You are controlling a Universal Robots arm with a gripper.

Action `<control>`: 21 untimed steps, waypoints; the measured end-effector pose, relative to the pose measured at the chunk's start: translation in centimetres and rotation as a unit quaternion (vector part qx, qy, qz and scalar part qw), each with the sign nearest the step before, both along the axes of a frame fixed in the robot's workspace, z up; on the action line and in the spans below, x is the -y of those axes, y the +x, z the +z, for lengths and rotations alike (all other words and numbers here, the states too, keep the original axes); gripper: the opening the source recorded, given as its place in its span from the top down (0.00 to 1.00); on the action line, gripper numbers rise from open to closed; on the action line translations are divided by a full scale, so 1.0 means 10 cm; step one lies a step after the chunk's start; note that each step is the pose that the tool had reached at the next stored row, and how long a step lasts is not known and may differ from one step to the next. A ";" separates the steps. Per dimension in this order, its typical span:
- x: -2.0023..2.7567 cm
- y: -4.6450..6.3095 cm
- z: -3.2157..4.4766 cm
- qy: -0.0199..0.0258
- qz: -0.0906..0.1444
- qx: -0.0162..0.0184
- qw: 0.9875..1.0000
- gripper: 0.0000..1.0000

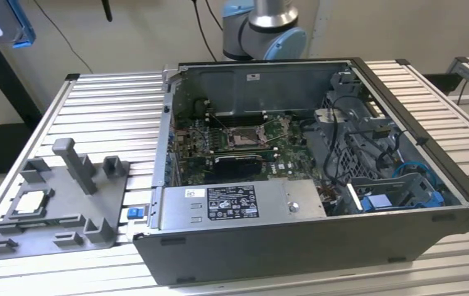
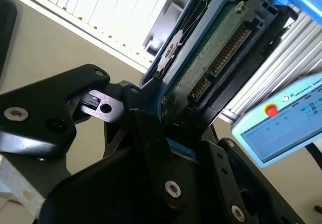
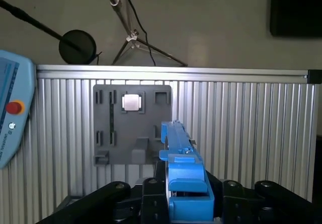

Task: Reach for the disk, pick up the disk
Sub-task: 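Pick up the disk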

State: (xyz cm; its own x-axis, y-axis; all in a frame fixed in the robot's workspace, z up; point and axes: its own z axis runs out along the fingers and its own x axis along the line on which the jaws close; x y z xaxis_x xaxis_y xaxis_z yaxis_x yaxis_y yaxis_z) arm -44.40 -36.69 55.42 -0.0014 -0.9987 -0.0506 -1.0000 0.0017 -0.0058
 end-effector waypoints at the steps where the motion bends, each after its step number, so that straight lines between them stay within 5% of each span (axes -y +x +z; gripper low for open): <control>1: 0.000 0.03 0.000 0.000 0.000 0.000 1.000 1.00; 10: 0.000 0.31 0.000 0.000 0.000 0.000 1.000 1.00; 21: 0.000 0.78 -0.040 0.000 0.000 0.000 1.000 1.00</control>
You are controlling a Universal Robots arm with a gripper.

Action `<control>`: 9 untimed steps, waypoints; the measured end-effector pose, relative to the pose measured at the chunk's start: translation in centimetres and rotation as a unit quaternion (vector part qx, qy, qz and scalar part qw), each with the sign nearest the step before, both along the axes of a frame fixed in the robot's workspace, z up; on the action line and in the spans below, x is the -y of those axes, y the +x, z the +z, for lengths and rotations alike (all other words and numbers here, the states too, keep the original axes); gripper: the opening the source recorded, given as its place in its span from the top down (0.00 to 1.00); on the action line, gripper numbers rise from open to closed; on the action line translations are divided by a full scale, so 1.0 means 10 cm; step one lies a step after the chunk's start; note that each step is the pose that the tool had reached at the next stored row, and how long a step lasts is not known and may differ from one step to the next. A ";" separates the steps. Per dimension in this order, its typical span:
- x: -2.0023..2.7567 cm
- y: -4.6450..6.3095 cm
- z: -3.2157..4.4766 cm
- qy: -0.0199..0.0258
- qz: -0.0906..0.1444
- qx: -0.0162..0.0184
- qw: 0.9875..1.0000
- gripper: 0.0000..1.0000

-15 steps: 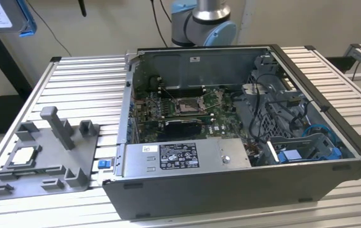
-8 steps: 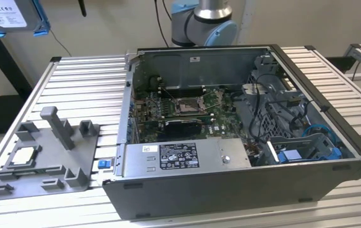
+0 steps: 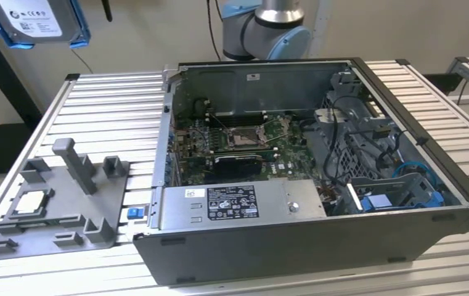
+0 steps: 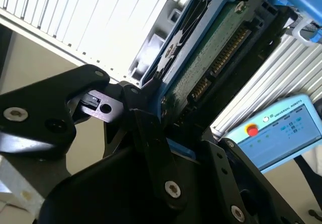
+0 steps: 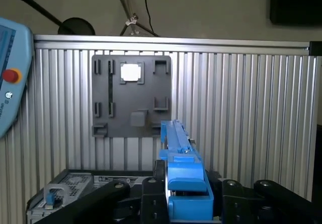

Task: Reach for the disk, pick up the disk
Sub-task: 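Pick up the disk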

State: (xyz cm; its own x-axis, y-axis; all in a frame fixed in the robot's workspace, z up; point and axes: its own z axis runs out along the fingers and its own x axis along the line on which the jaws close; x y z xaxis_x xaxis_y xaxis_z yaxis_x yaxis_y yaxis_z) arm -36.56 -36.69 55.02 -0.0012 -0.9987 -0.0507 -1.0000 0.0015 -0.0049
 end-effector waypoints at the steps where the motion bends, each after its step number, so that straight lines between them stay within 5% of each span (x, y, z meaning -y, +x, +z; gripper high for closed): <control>1: 0.000 0.05 -0.007 0.000 0.000 0.000 1.000 1.00; 9: 0.000 0.41 -0.062 0.000 0.000 0.000 1.000 1.00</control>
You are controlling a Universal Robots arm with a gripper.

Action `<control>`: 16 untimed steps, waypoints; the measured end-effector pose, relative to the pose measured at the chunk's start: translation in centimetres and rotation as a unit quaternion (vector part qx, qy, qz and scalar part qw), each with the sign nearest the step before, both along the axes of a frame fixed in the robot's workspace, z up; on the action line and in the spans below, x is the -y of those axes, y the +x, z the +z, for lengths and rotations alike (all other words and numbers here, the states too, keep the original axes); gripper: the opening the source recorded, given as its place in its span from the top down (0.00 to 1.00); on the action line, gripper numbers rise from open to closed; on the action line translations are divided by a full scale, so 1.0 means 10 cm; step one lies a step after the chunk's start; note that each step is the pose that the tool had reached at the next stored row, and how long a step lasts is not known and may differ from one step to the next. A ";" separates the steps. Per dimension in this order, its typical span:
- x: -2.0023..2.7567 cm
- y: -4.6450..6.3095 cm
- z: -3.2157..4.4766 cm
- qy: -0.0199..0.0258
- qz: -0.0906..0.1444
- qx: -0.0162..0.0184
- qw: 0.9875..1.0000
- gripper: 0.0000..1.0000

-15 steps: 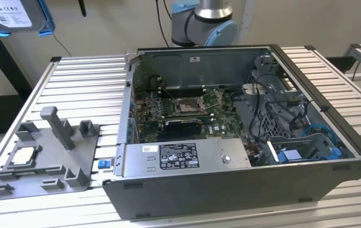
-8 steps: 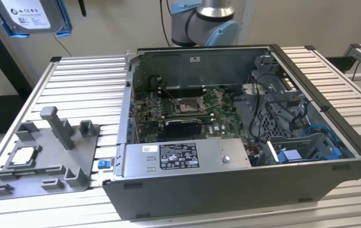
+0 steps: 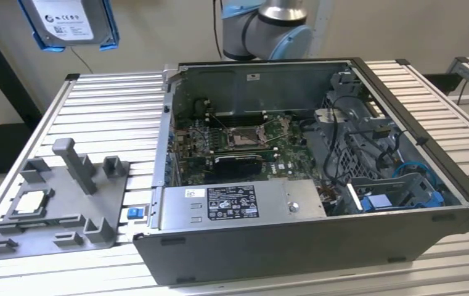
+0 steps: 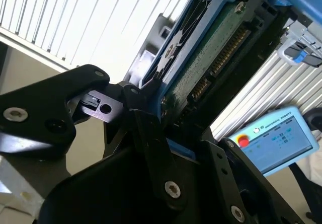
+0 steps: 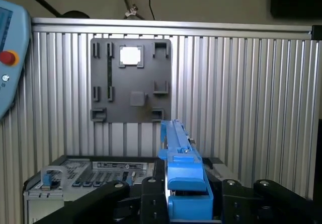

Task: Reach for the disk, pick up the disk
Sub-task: 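Pick up the disk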

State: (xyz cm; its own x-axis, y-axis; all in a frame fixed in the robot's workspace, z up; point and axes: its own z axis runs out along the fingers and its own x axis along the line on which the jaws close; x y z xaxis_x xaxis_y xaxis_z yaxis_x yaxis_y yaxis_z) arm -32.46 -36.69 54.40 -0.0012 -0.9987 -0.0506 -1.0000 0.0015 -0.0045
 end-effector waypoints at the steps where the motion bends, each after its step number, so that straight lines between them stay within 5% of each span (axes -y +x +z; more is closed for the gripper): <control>1: 0.000 0.04 -0.006 0.000 0.000 0.000 1.000 1.00; 16: 0.000 0.73 -0.100 0.000 0.000 -0.001 1.000 1.00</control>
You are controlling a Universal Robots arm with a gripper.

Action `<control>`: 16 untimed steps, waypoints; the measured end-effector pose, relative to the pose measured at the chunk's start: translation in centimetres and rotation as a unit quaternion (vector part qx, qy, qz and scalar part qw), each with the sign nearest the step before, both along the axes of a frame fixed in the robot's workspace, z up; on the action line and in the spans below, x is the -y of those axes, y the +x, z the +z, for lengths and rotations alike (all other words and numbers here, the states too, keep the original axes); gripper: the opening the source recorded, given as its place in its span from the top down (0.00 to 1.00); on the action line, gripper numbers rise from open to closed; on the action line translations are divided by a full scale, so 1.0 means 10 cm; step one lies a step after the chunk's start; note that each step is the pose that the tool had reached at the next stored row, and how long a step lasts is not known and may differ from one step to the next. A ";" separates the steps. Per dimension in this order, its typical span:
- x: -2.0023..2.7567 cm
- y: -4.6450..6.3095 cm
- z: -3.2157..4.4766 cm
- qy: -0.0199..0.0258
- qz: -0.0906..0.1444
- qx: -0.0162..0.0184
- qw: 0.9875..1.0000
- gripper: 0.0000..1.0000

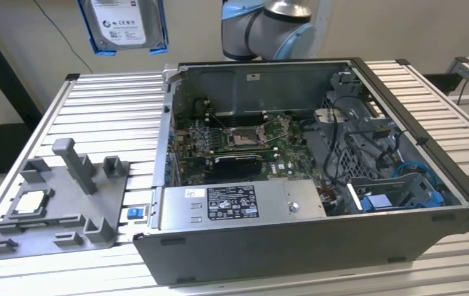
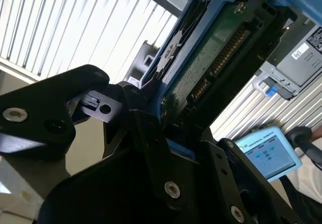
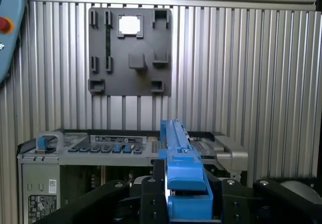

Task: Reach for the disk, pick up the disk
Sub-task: 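Pick up the disk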

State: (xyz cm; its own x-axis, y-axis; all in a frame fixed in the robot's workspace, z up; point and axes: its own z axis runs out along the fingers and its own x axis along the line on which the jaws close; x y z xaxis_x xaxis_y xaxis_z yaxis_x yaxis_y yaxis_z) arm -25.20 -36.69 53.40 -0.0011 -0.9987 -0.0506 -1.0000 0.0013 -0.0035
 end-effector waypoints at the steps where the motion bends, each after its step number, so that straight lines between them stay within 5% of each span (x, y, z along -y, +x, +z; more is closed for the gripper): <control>1: 0.000 0.05 -0.007 0.000 0.000 0.000 1.000 1.00; 16: 0.000 0.73 -0.093 0.000 0.000 -0.001 1.000 1.00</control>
State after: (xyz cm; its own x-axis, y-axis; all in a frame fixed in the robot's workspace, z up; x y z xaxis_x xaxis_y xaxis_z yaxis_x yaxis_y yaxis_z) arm -17.92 -36.69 52.47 -0.0011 -0.9987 -0.0505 -1.0000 0.0012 -0.0022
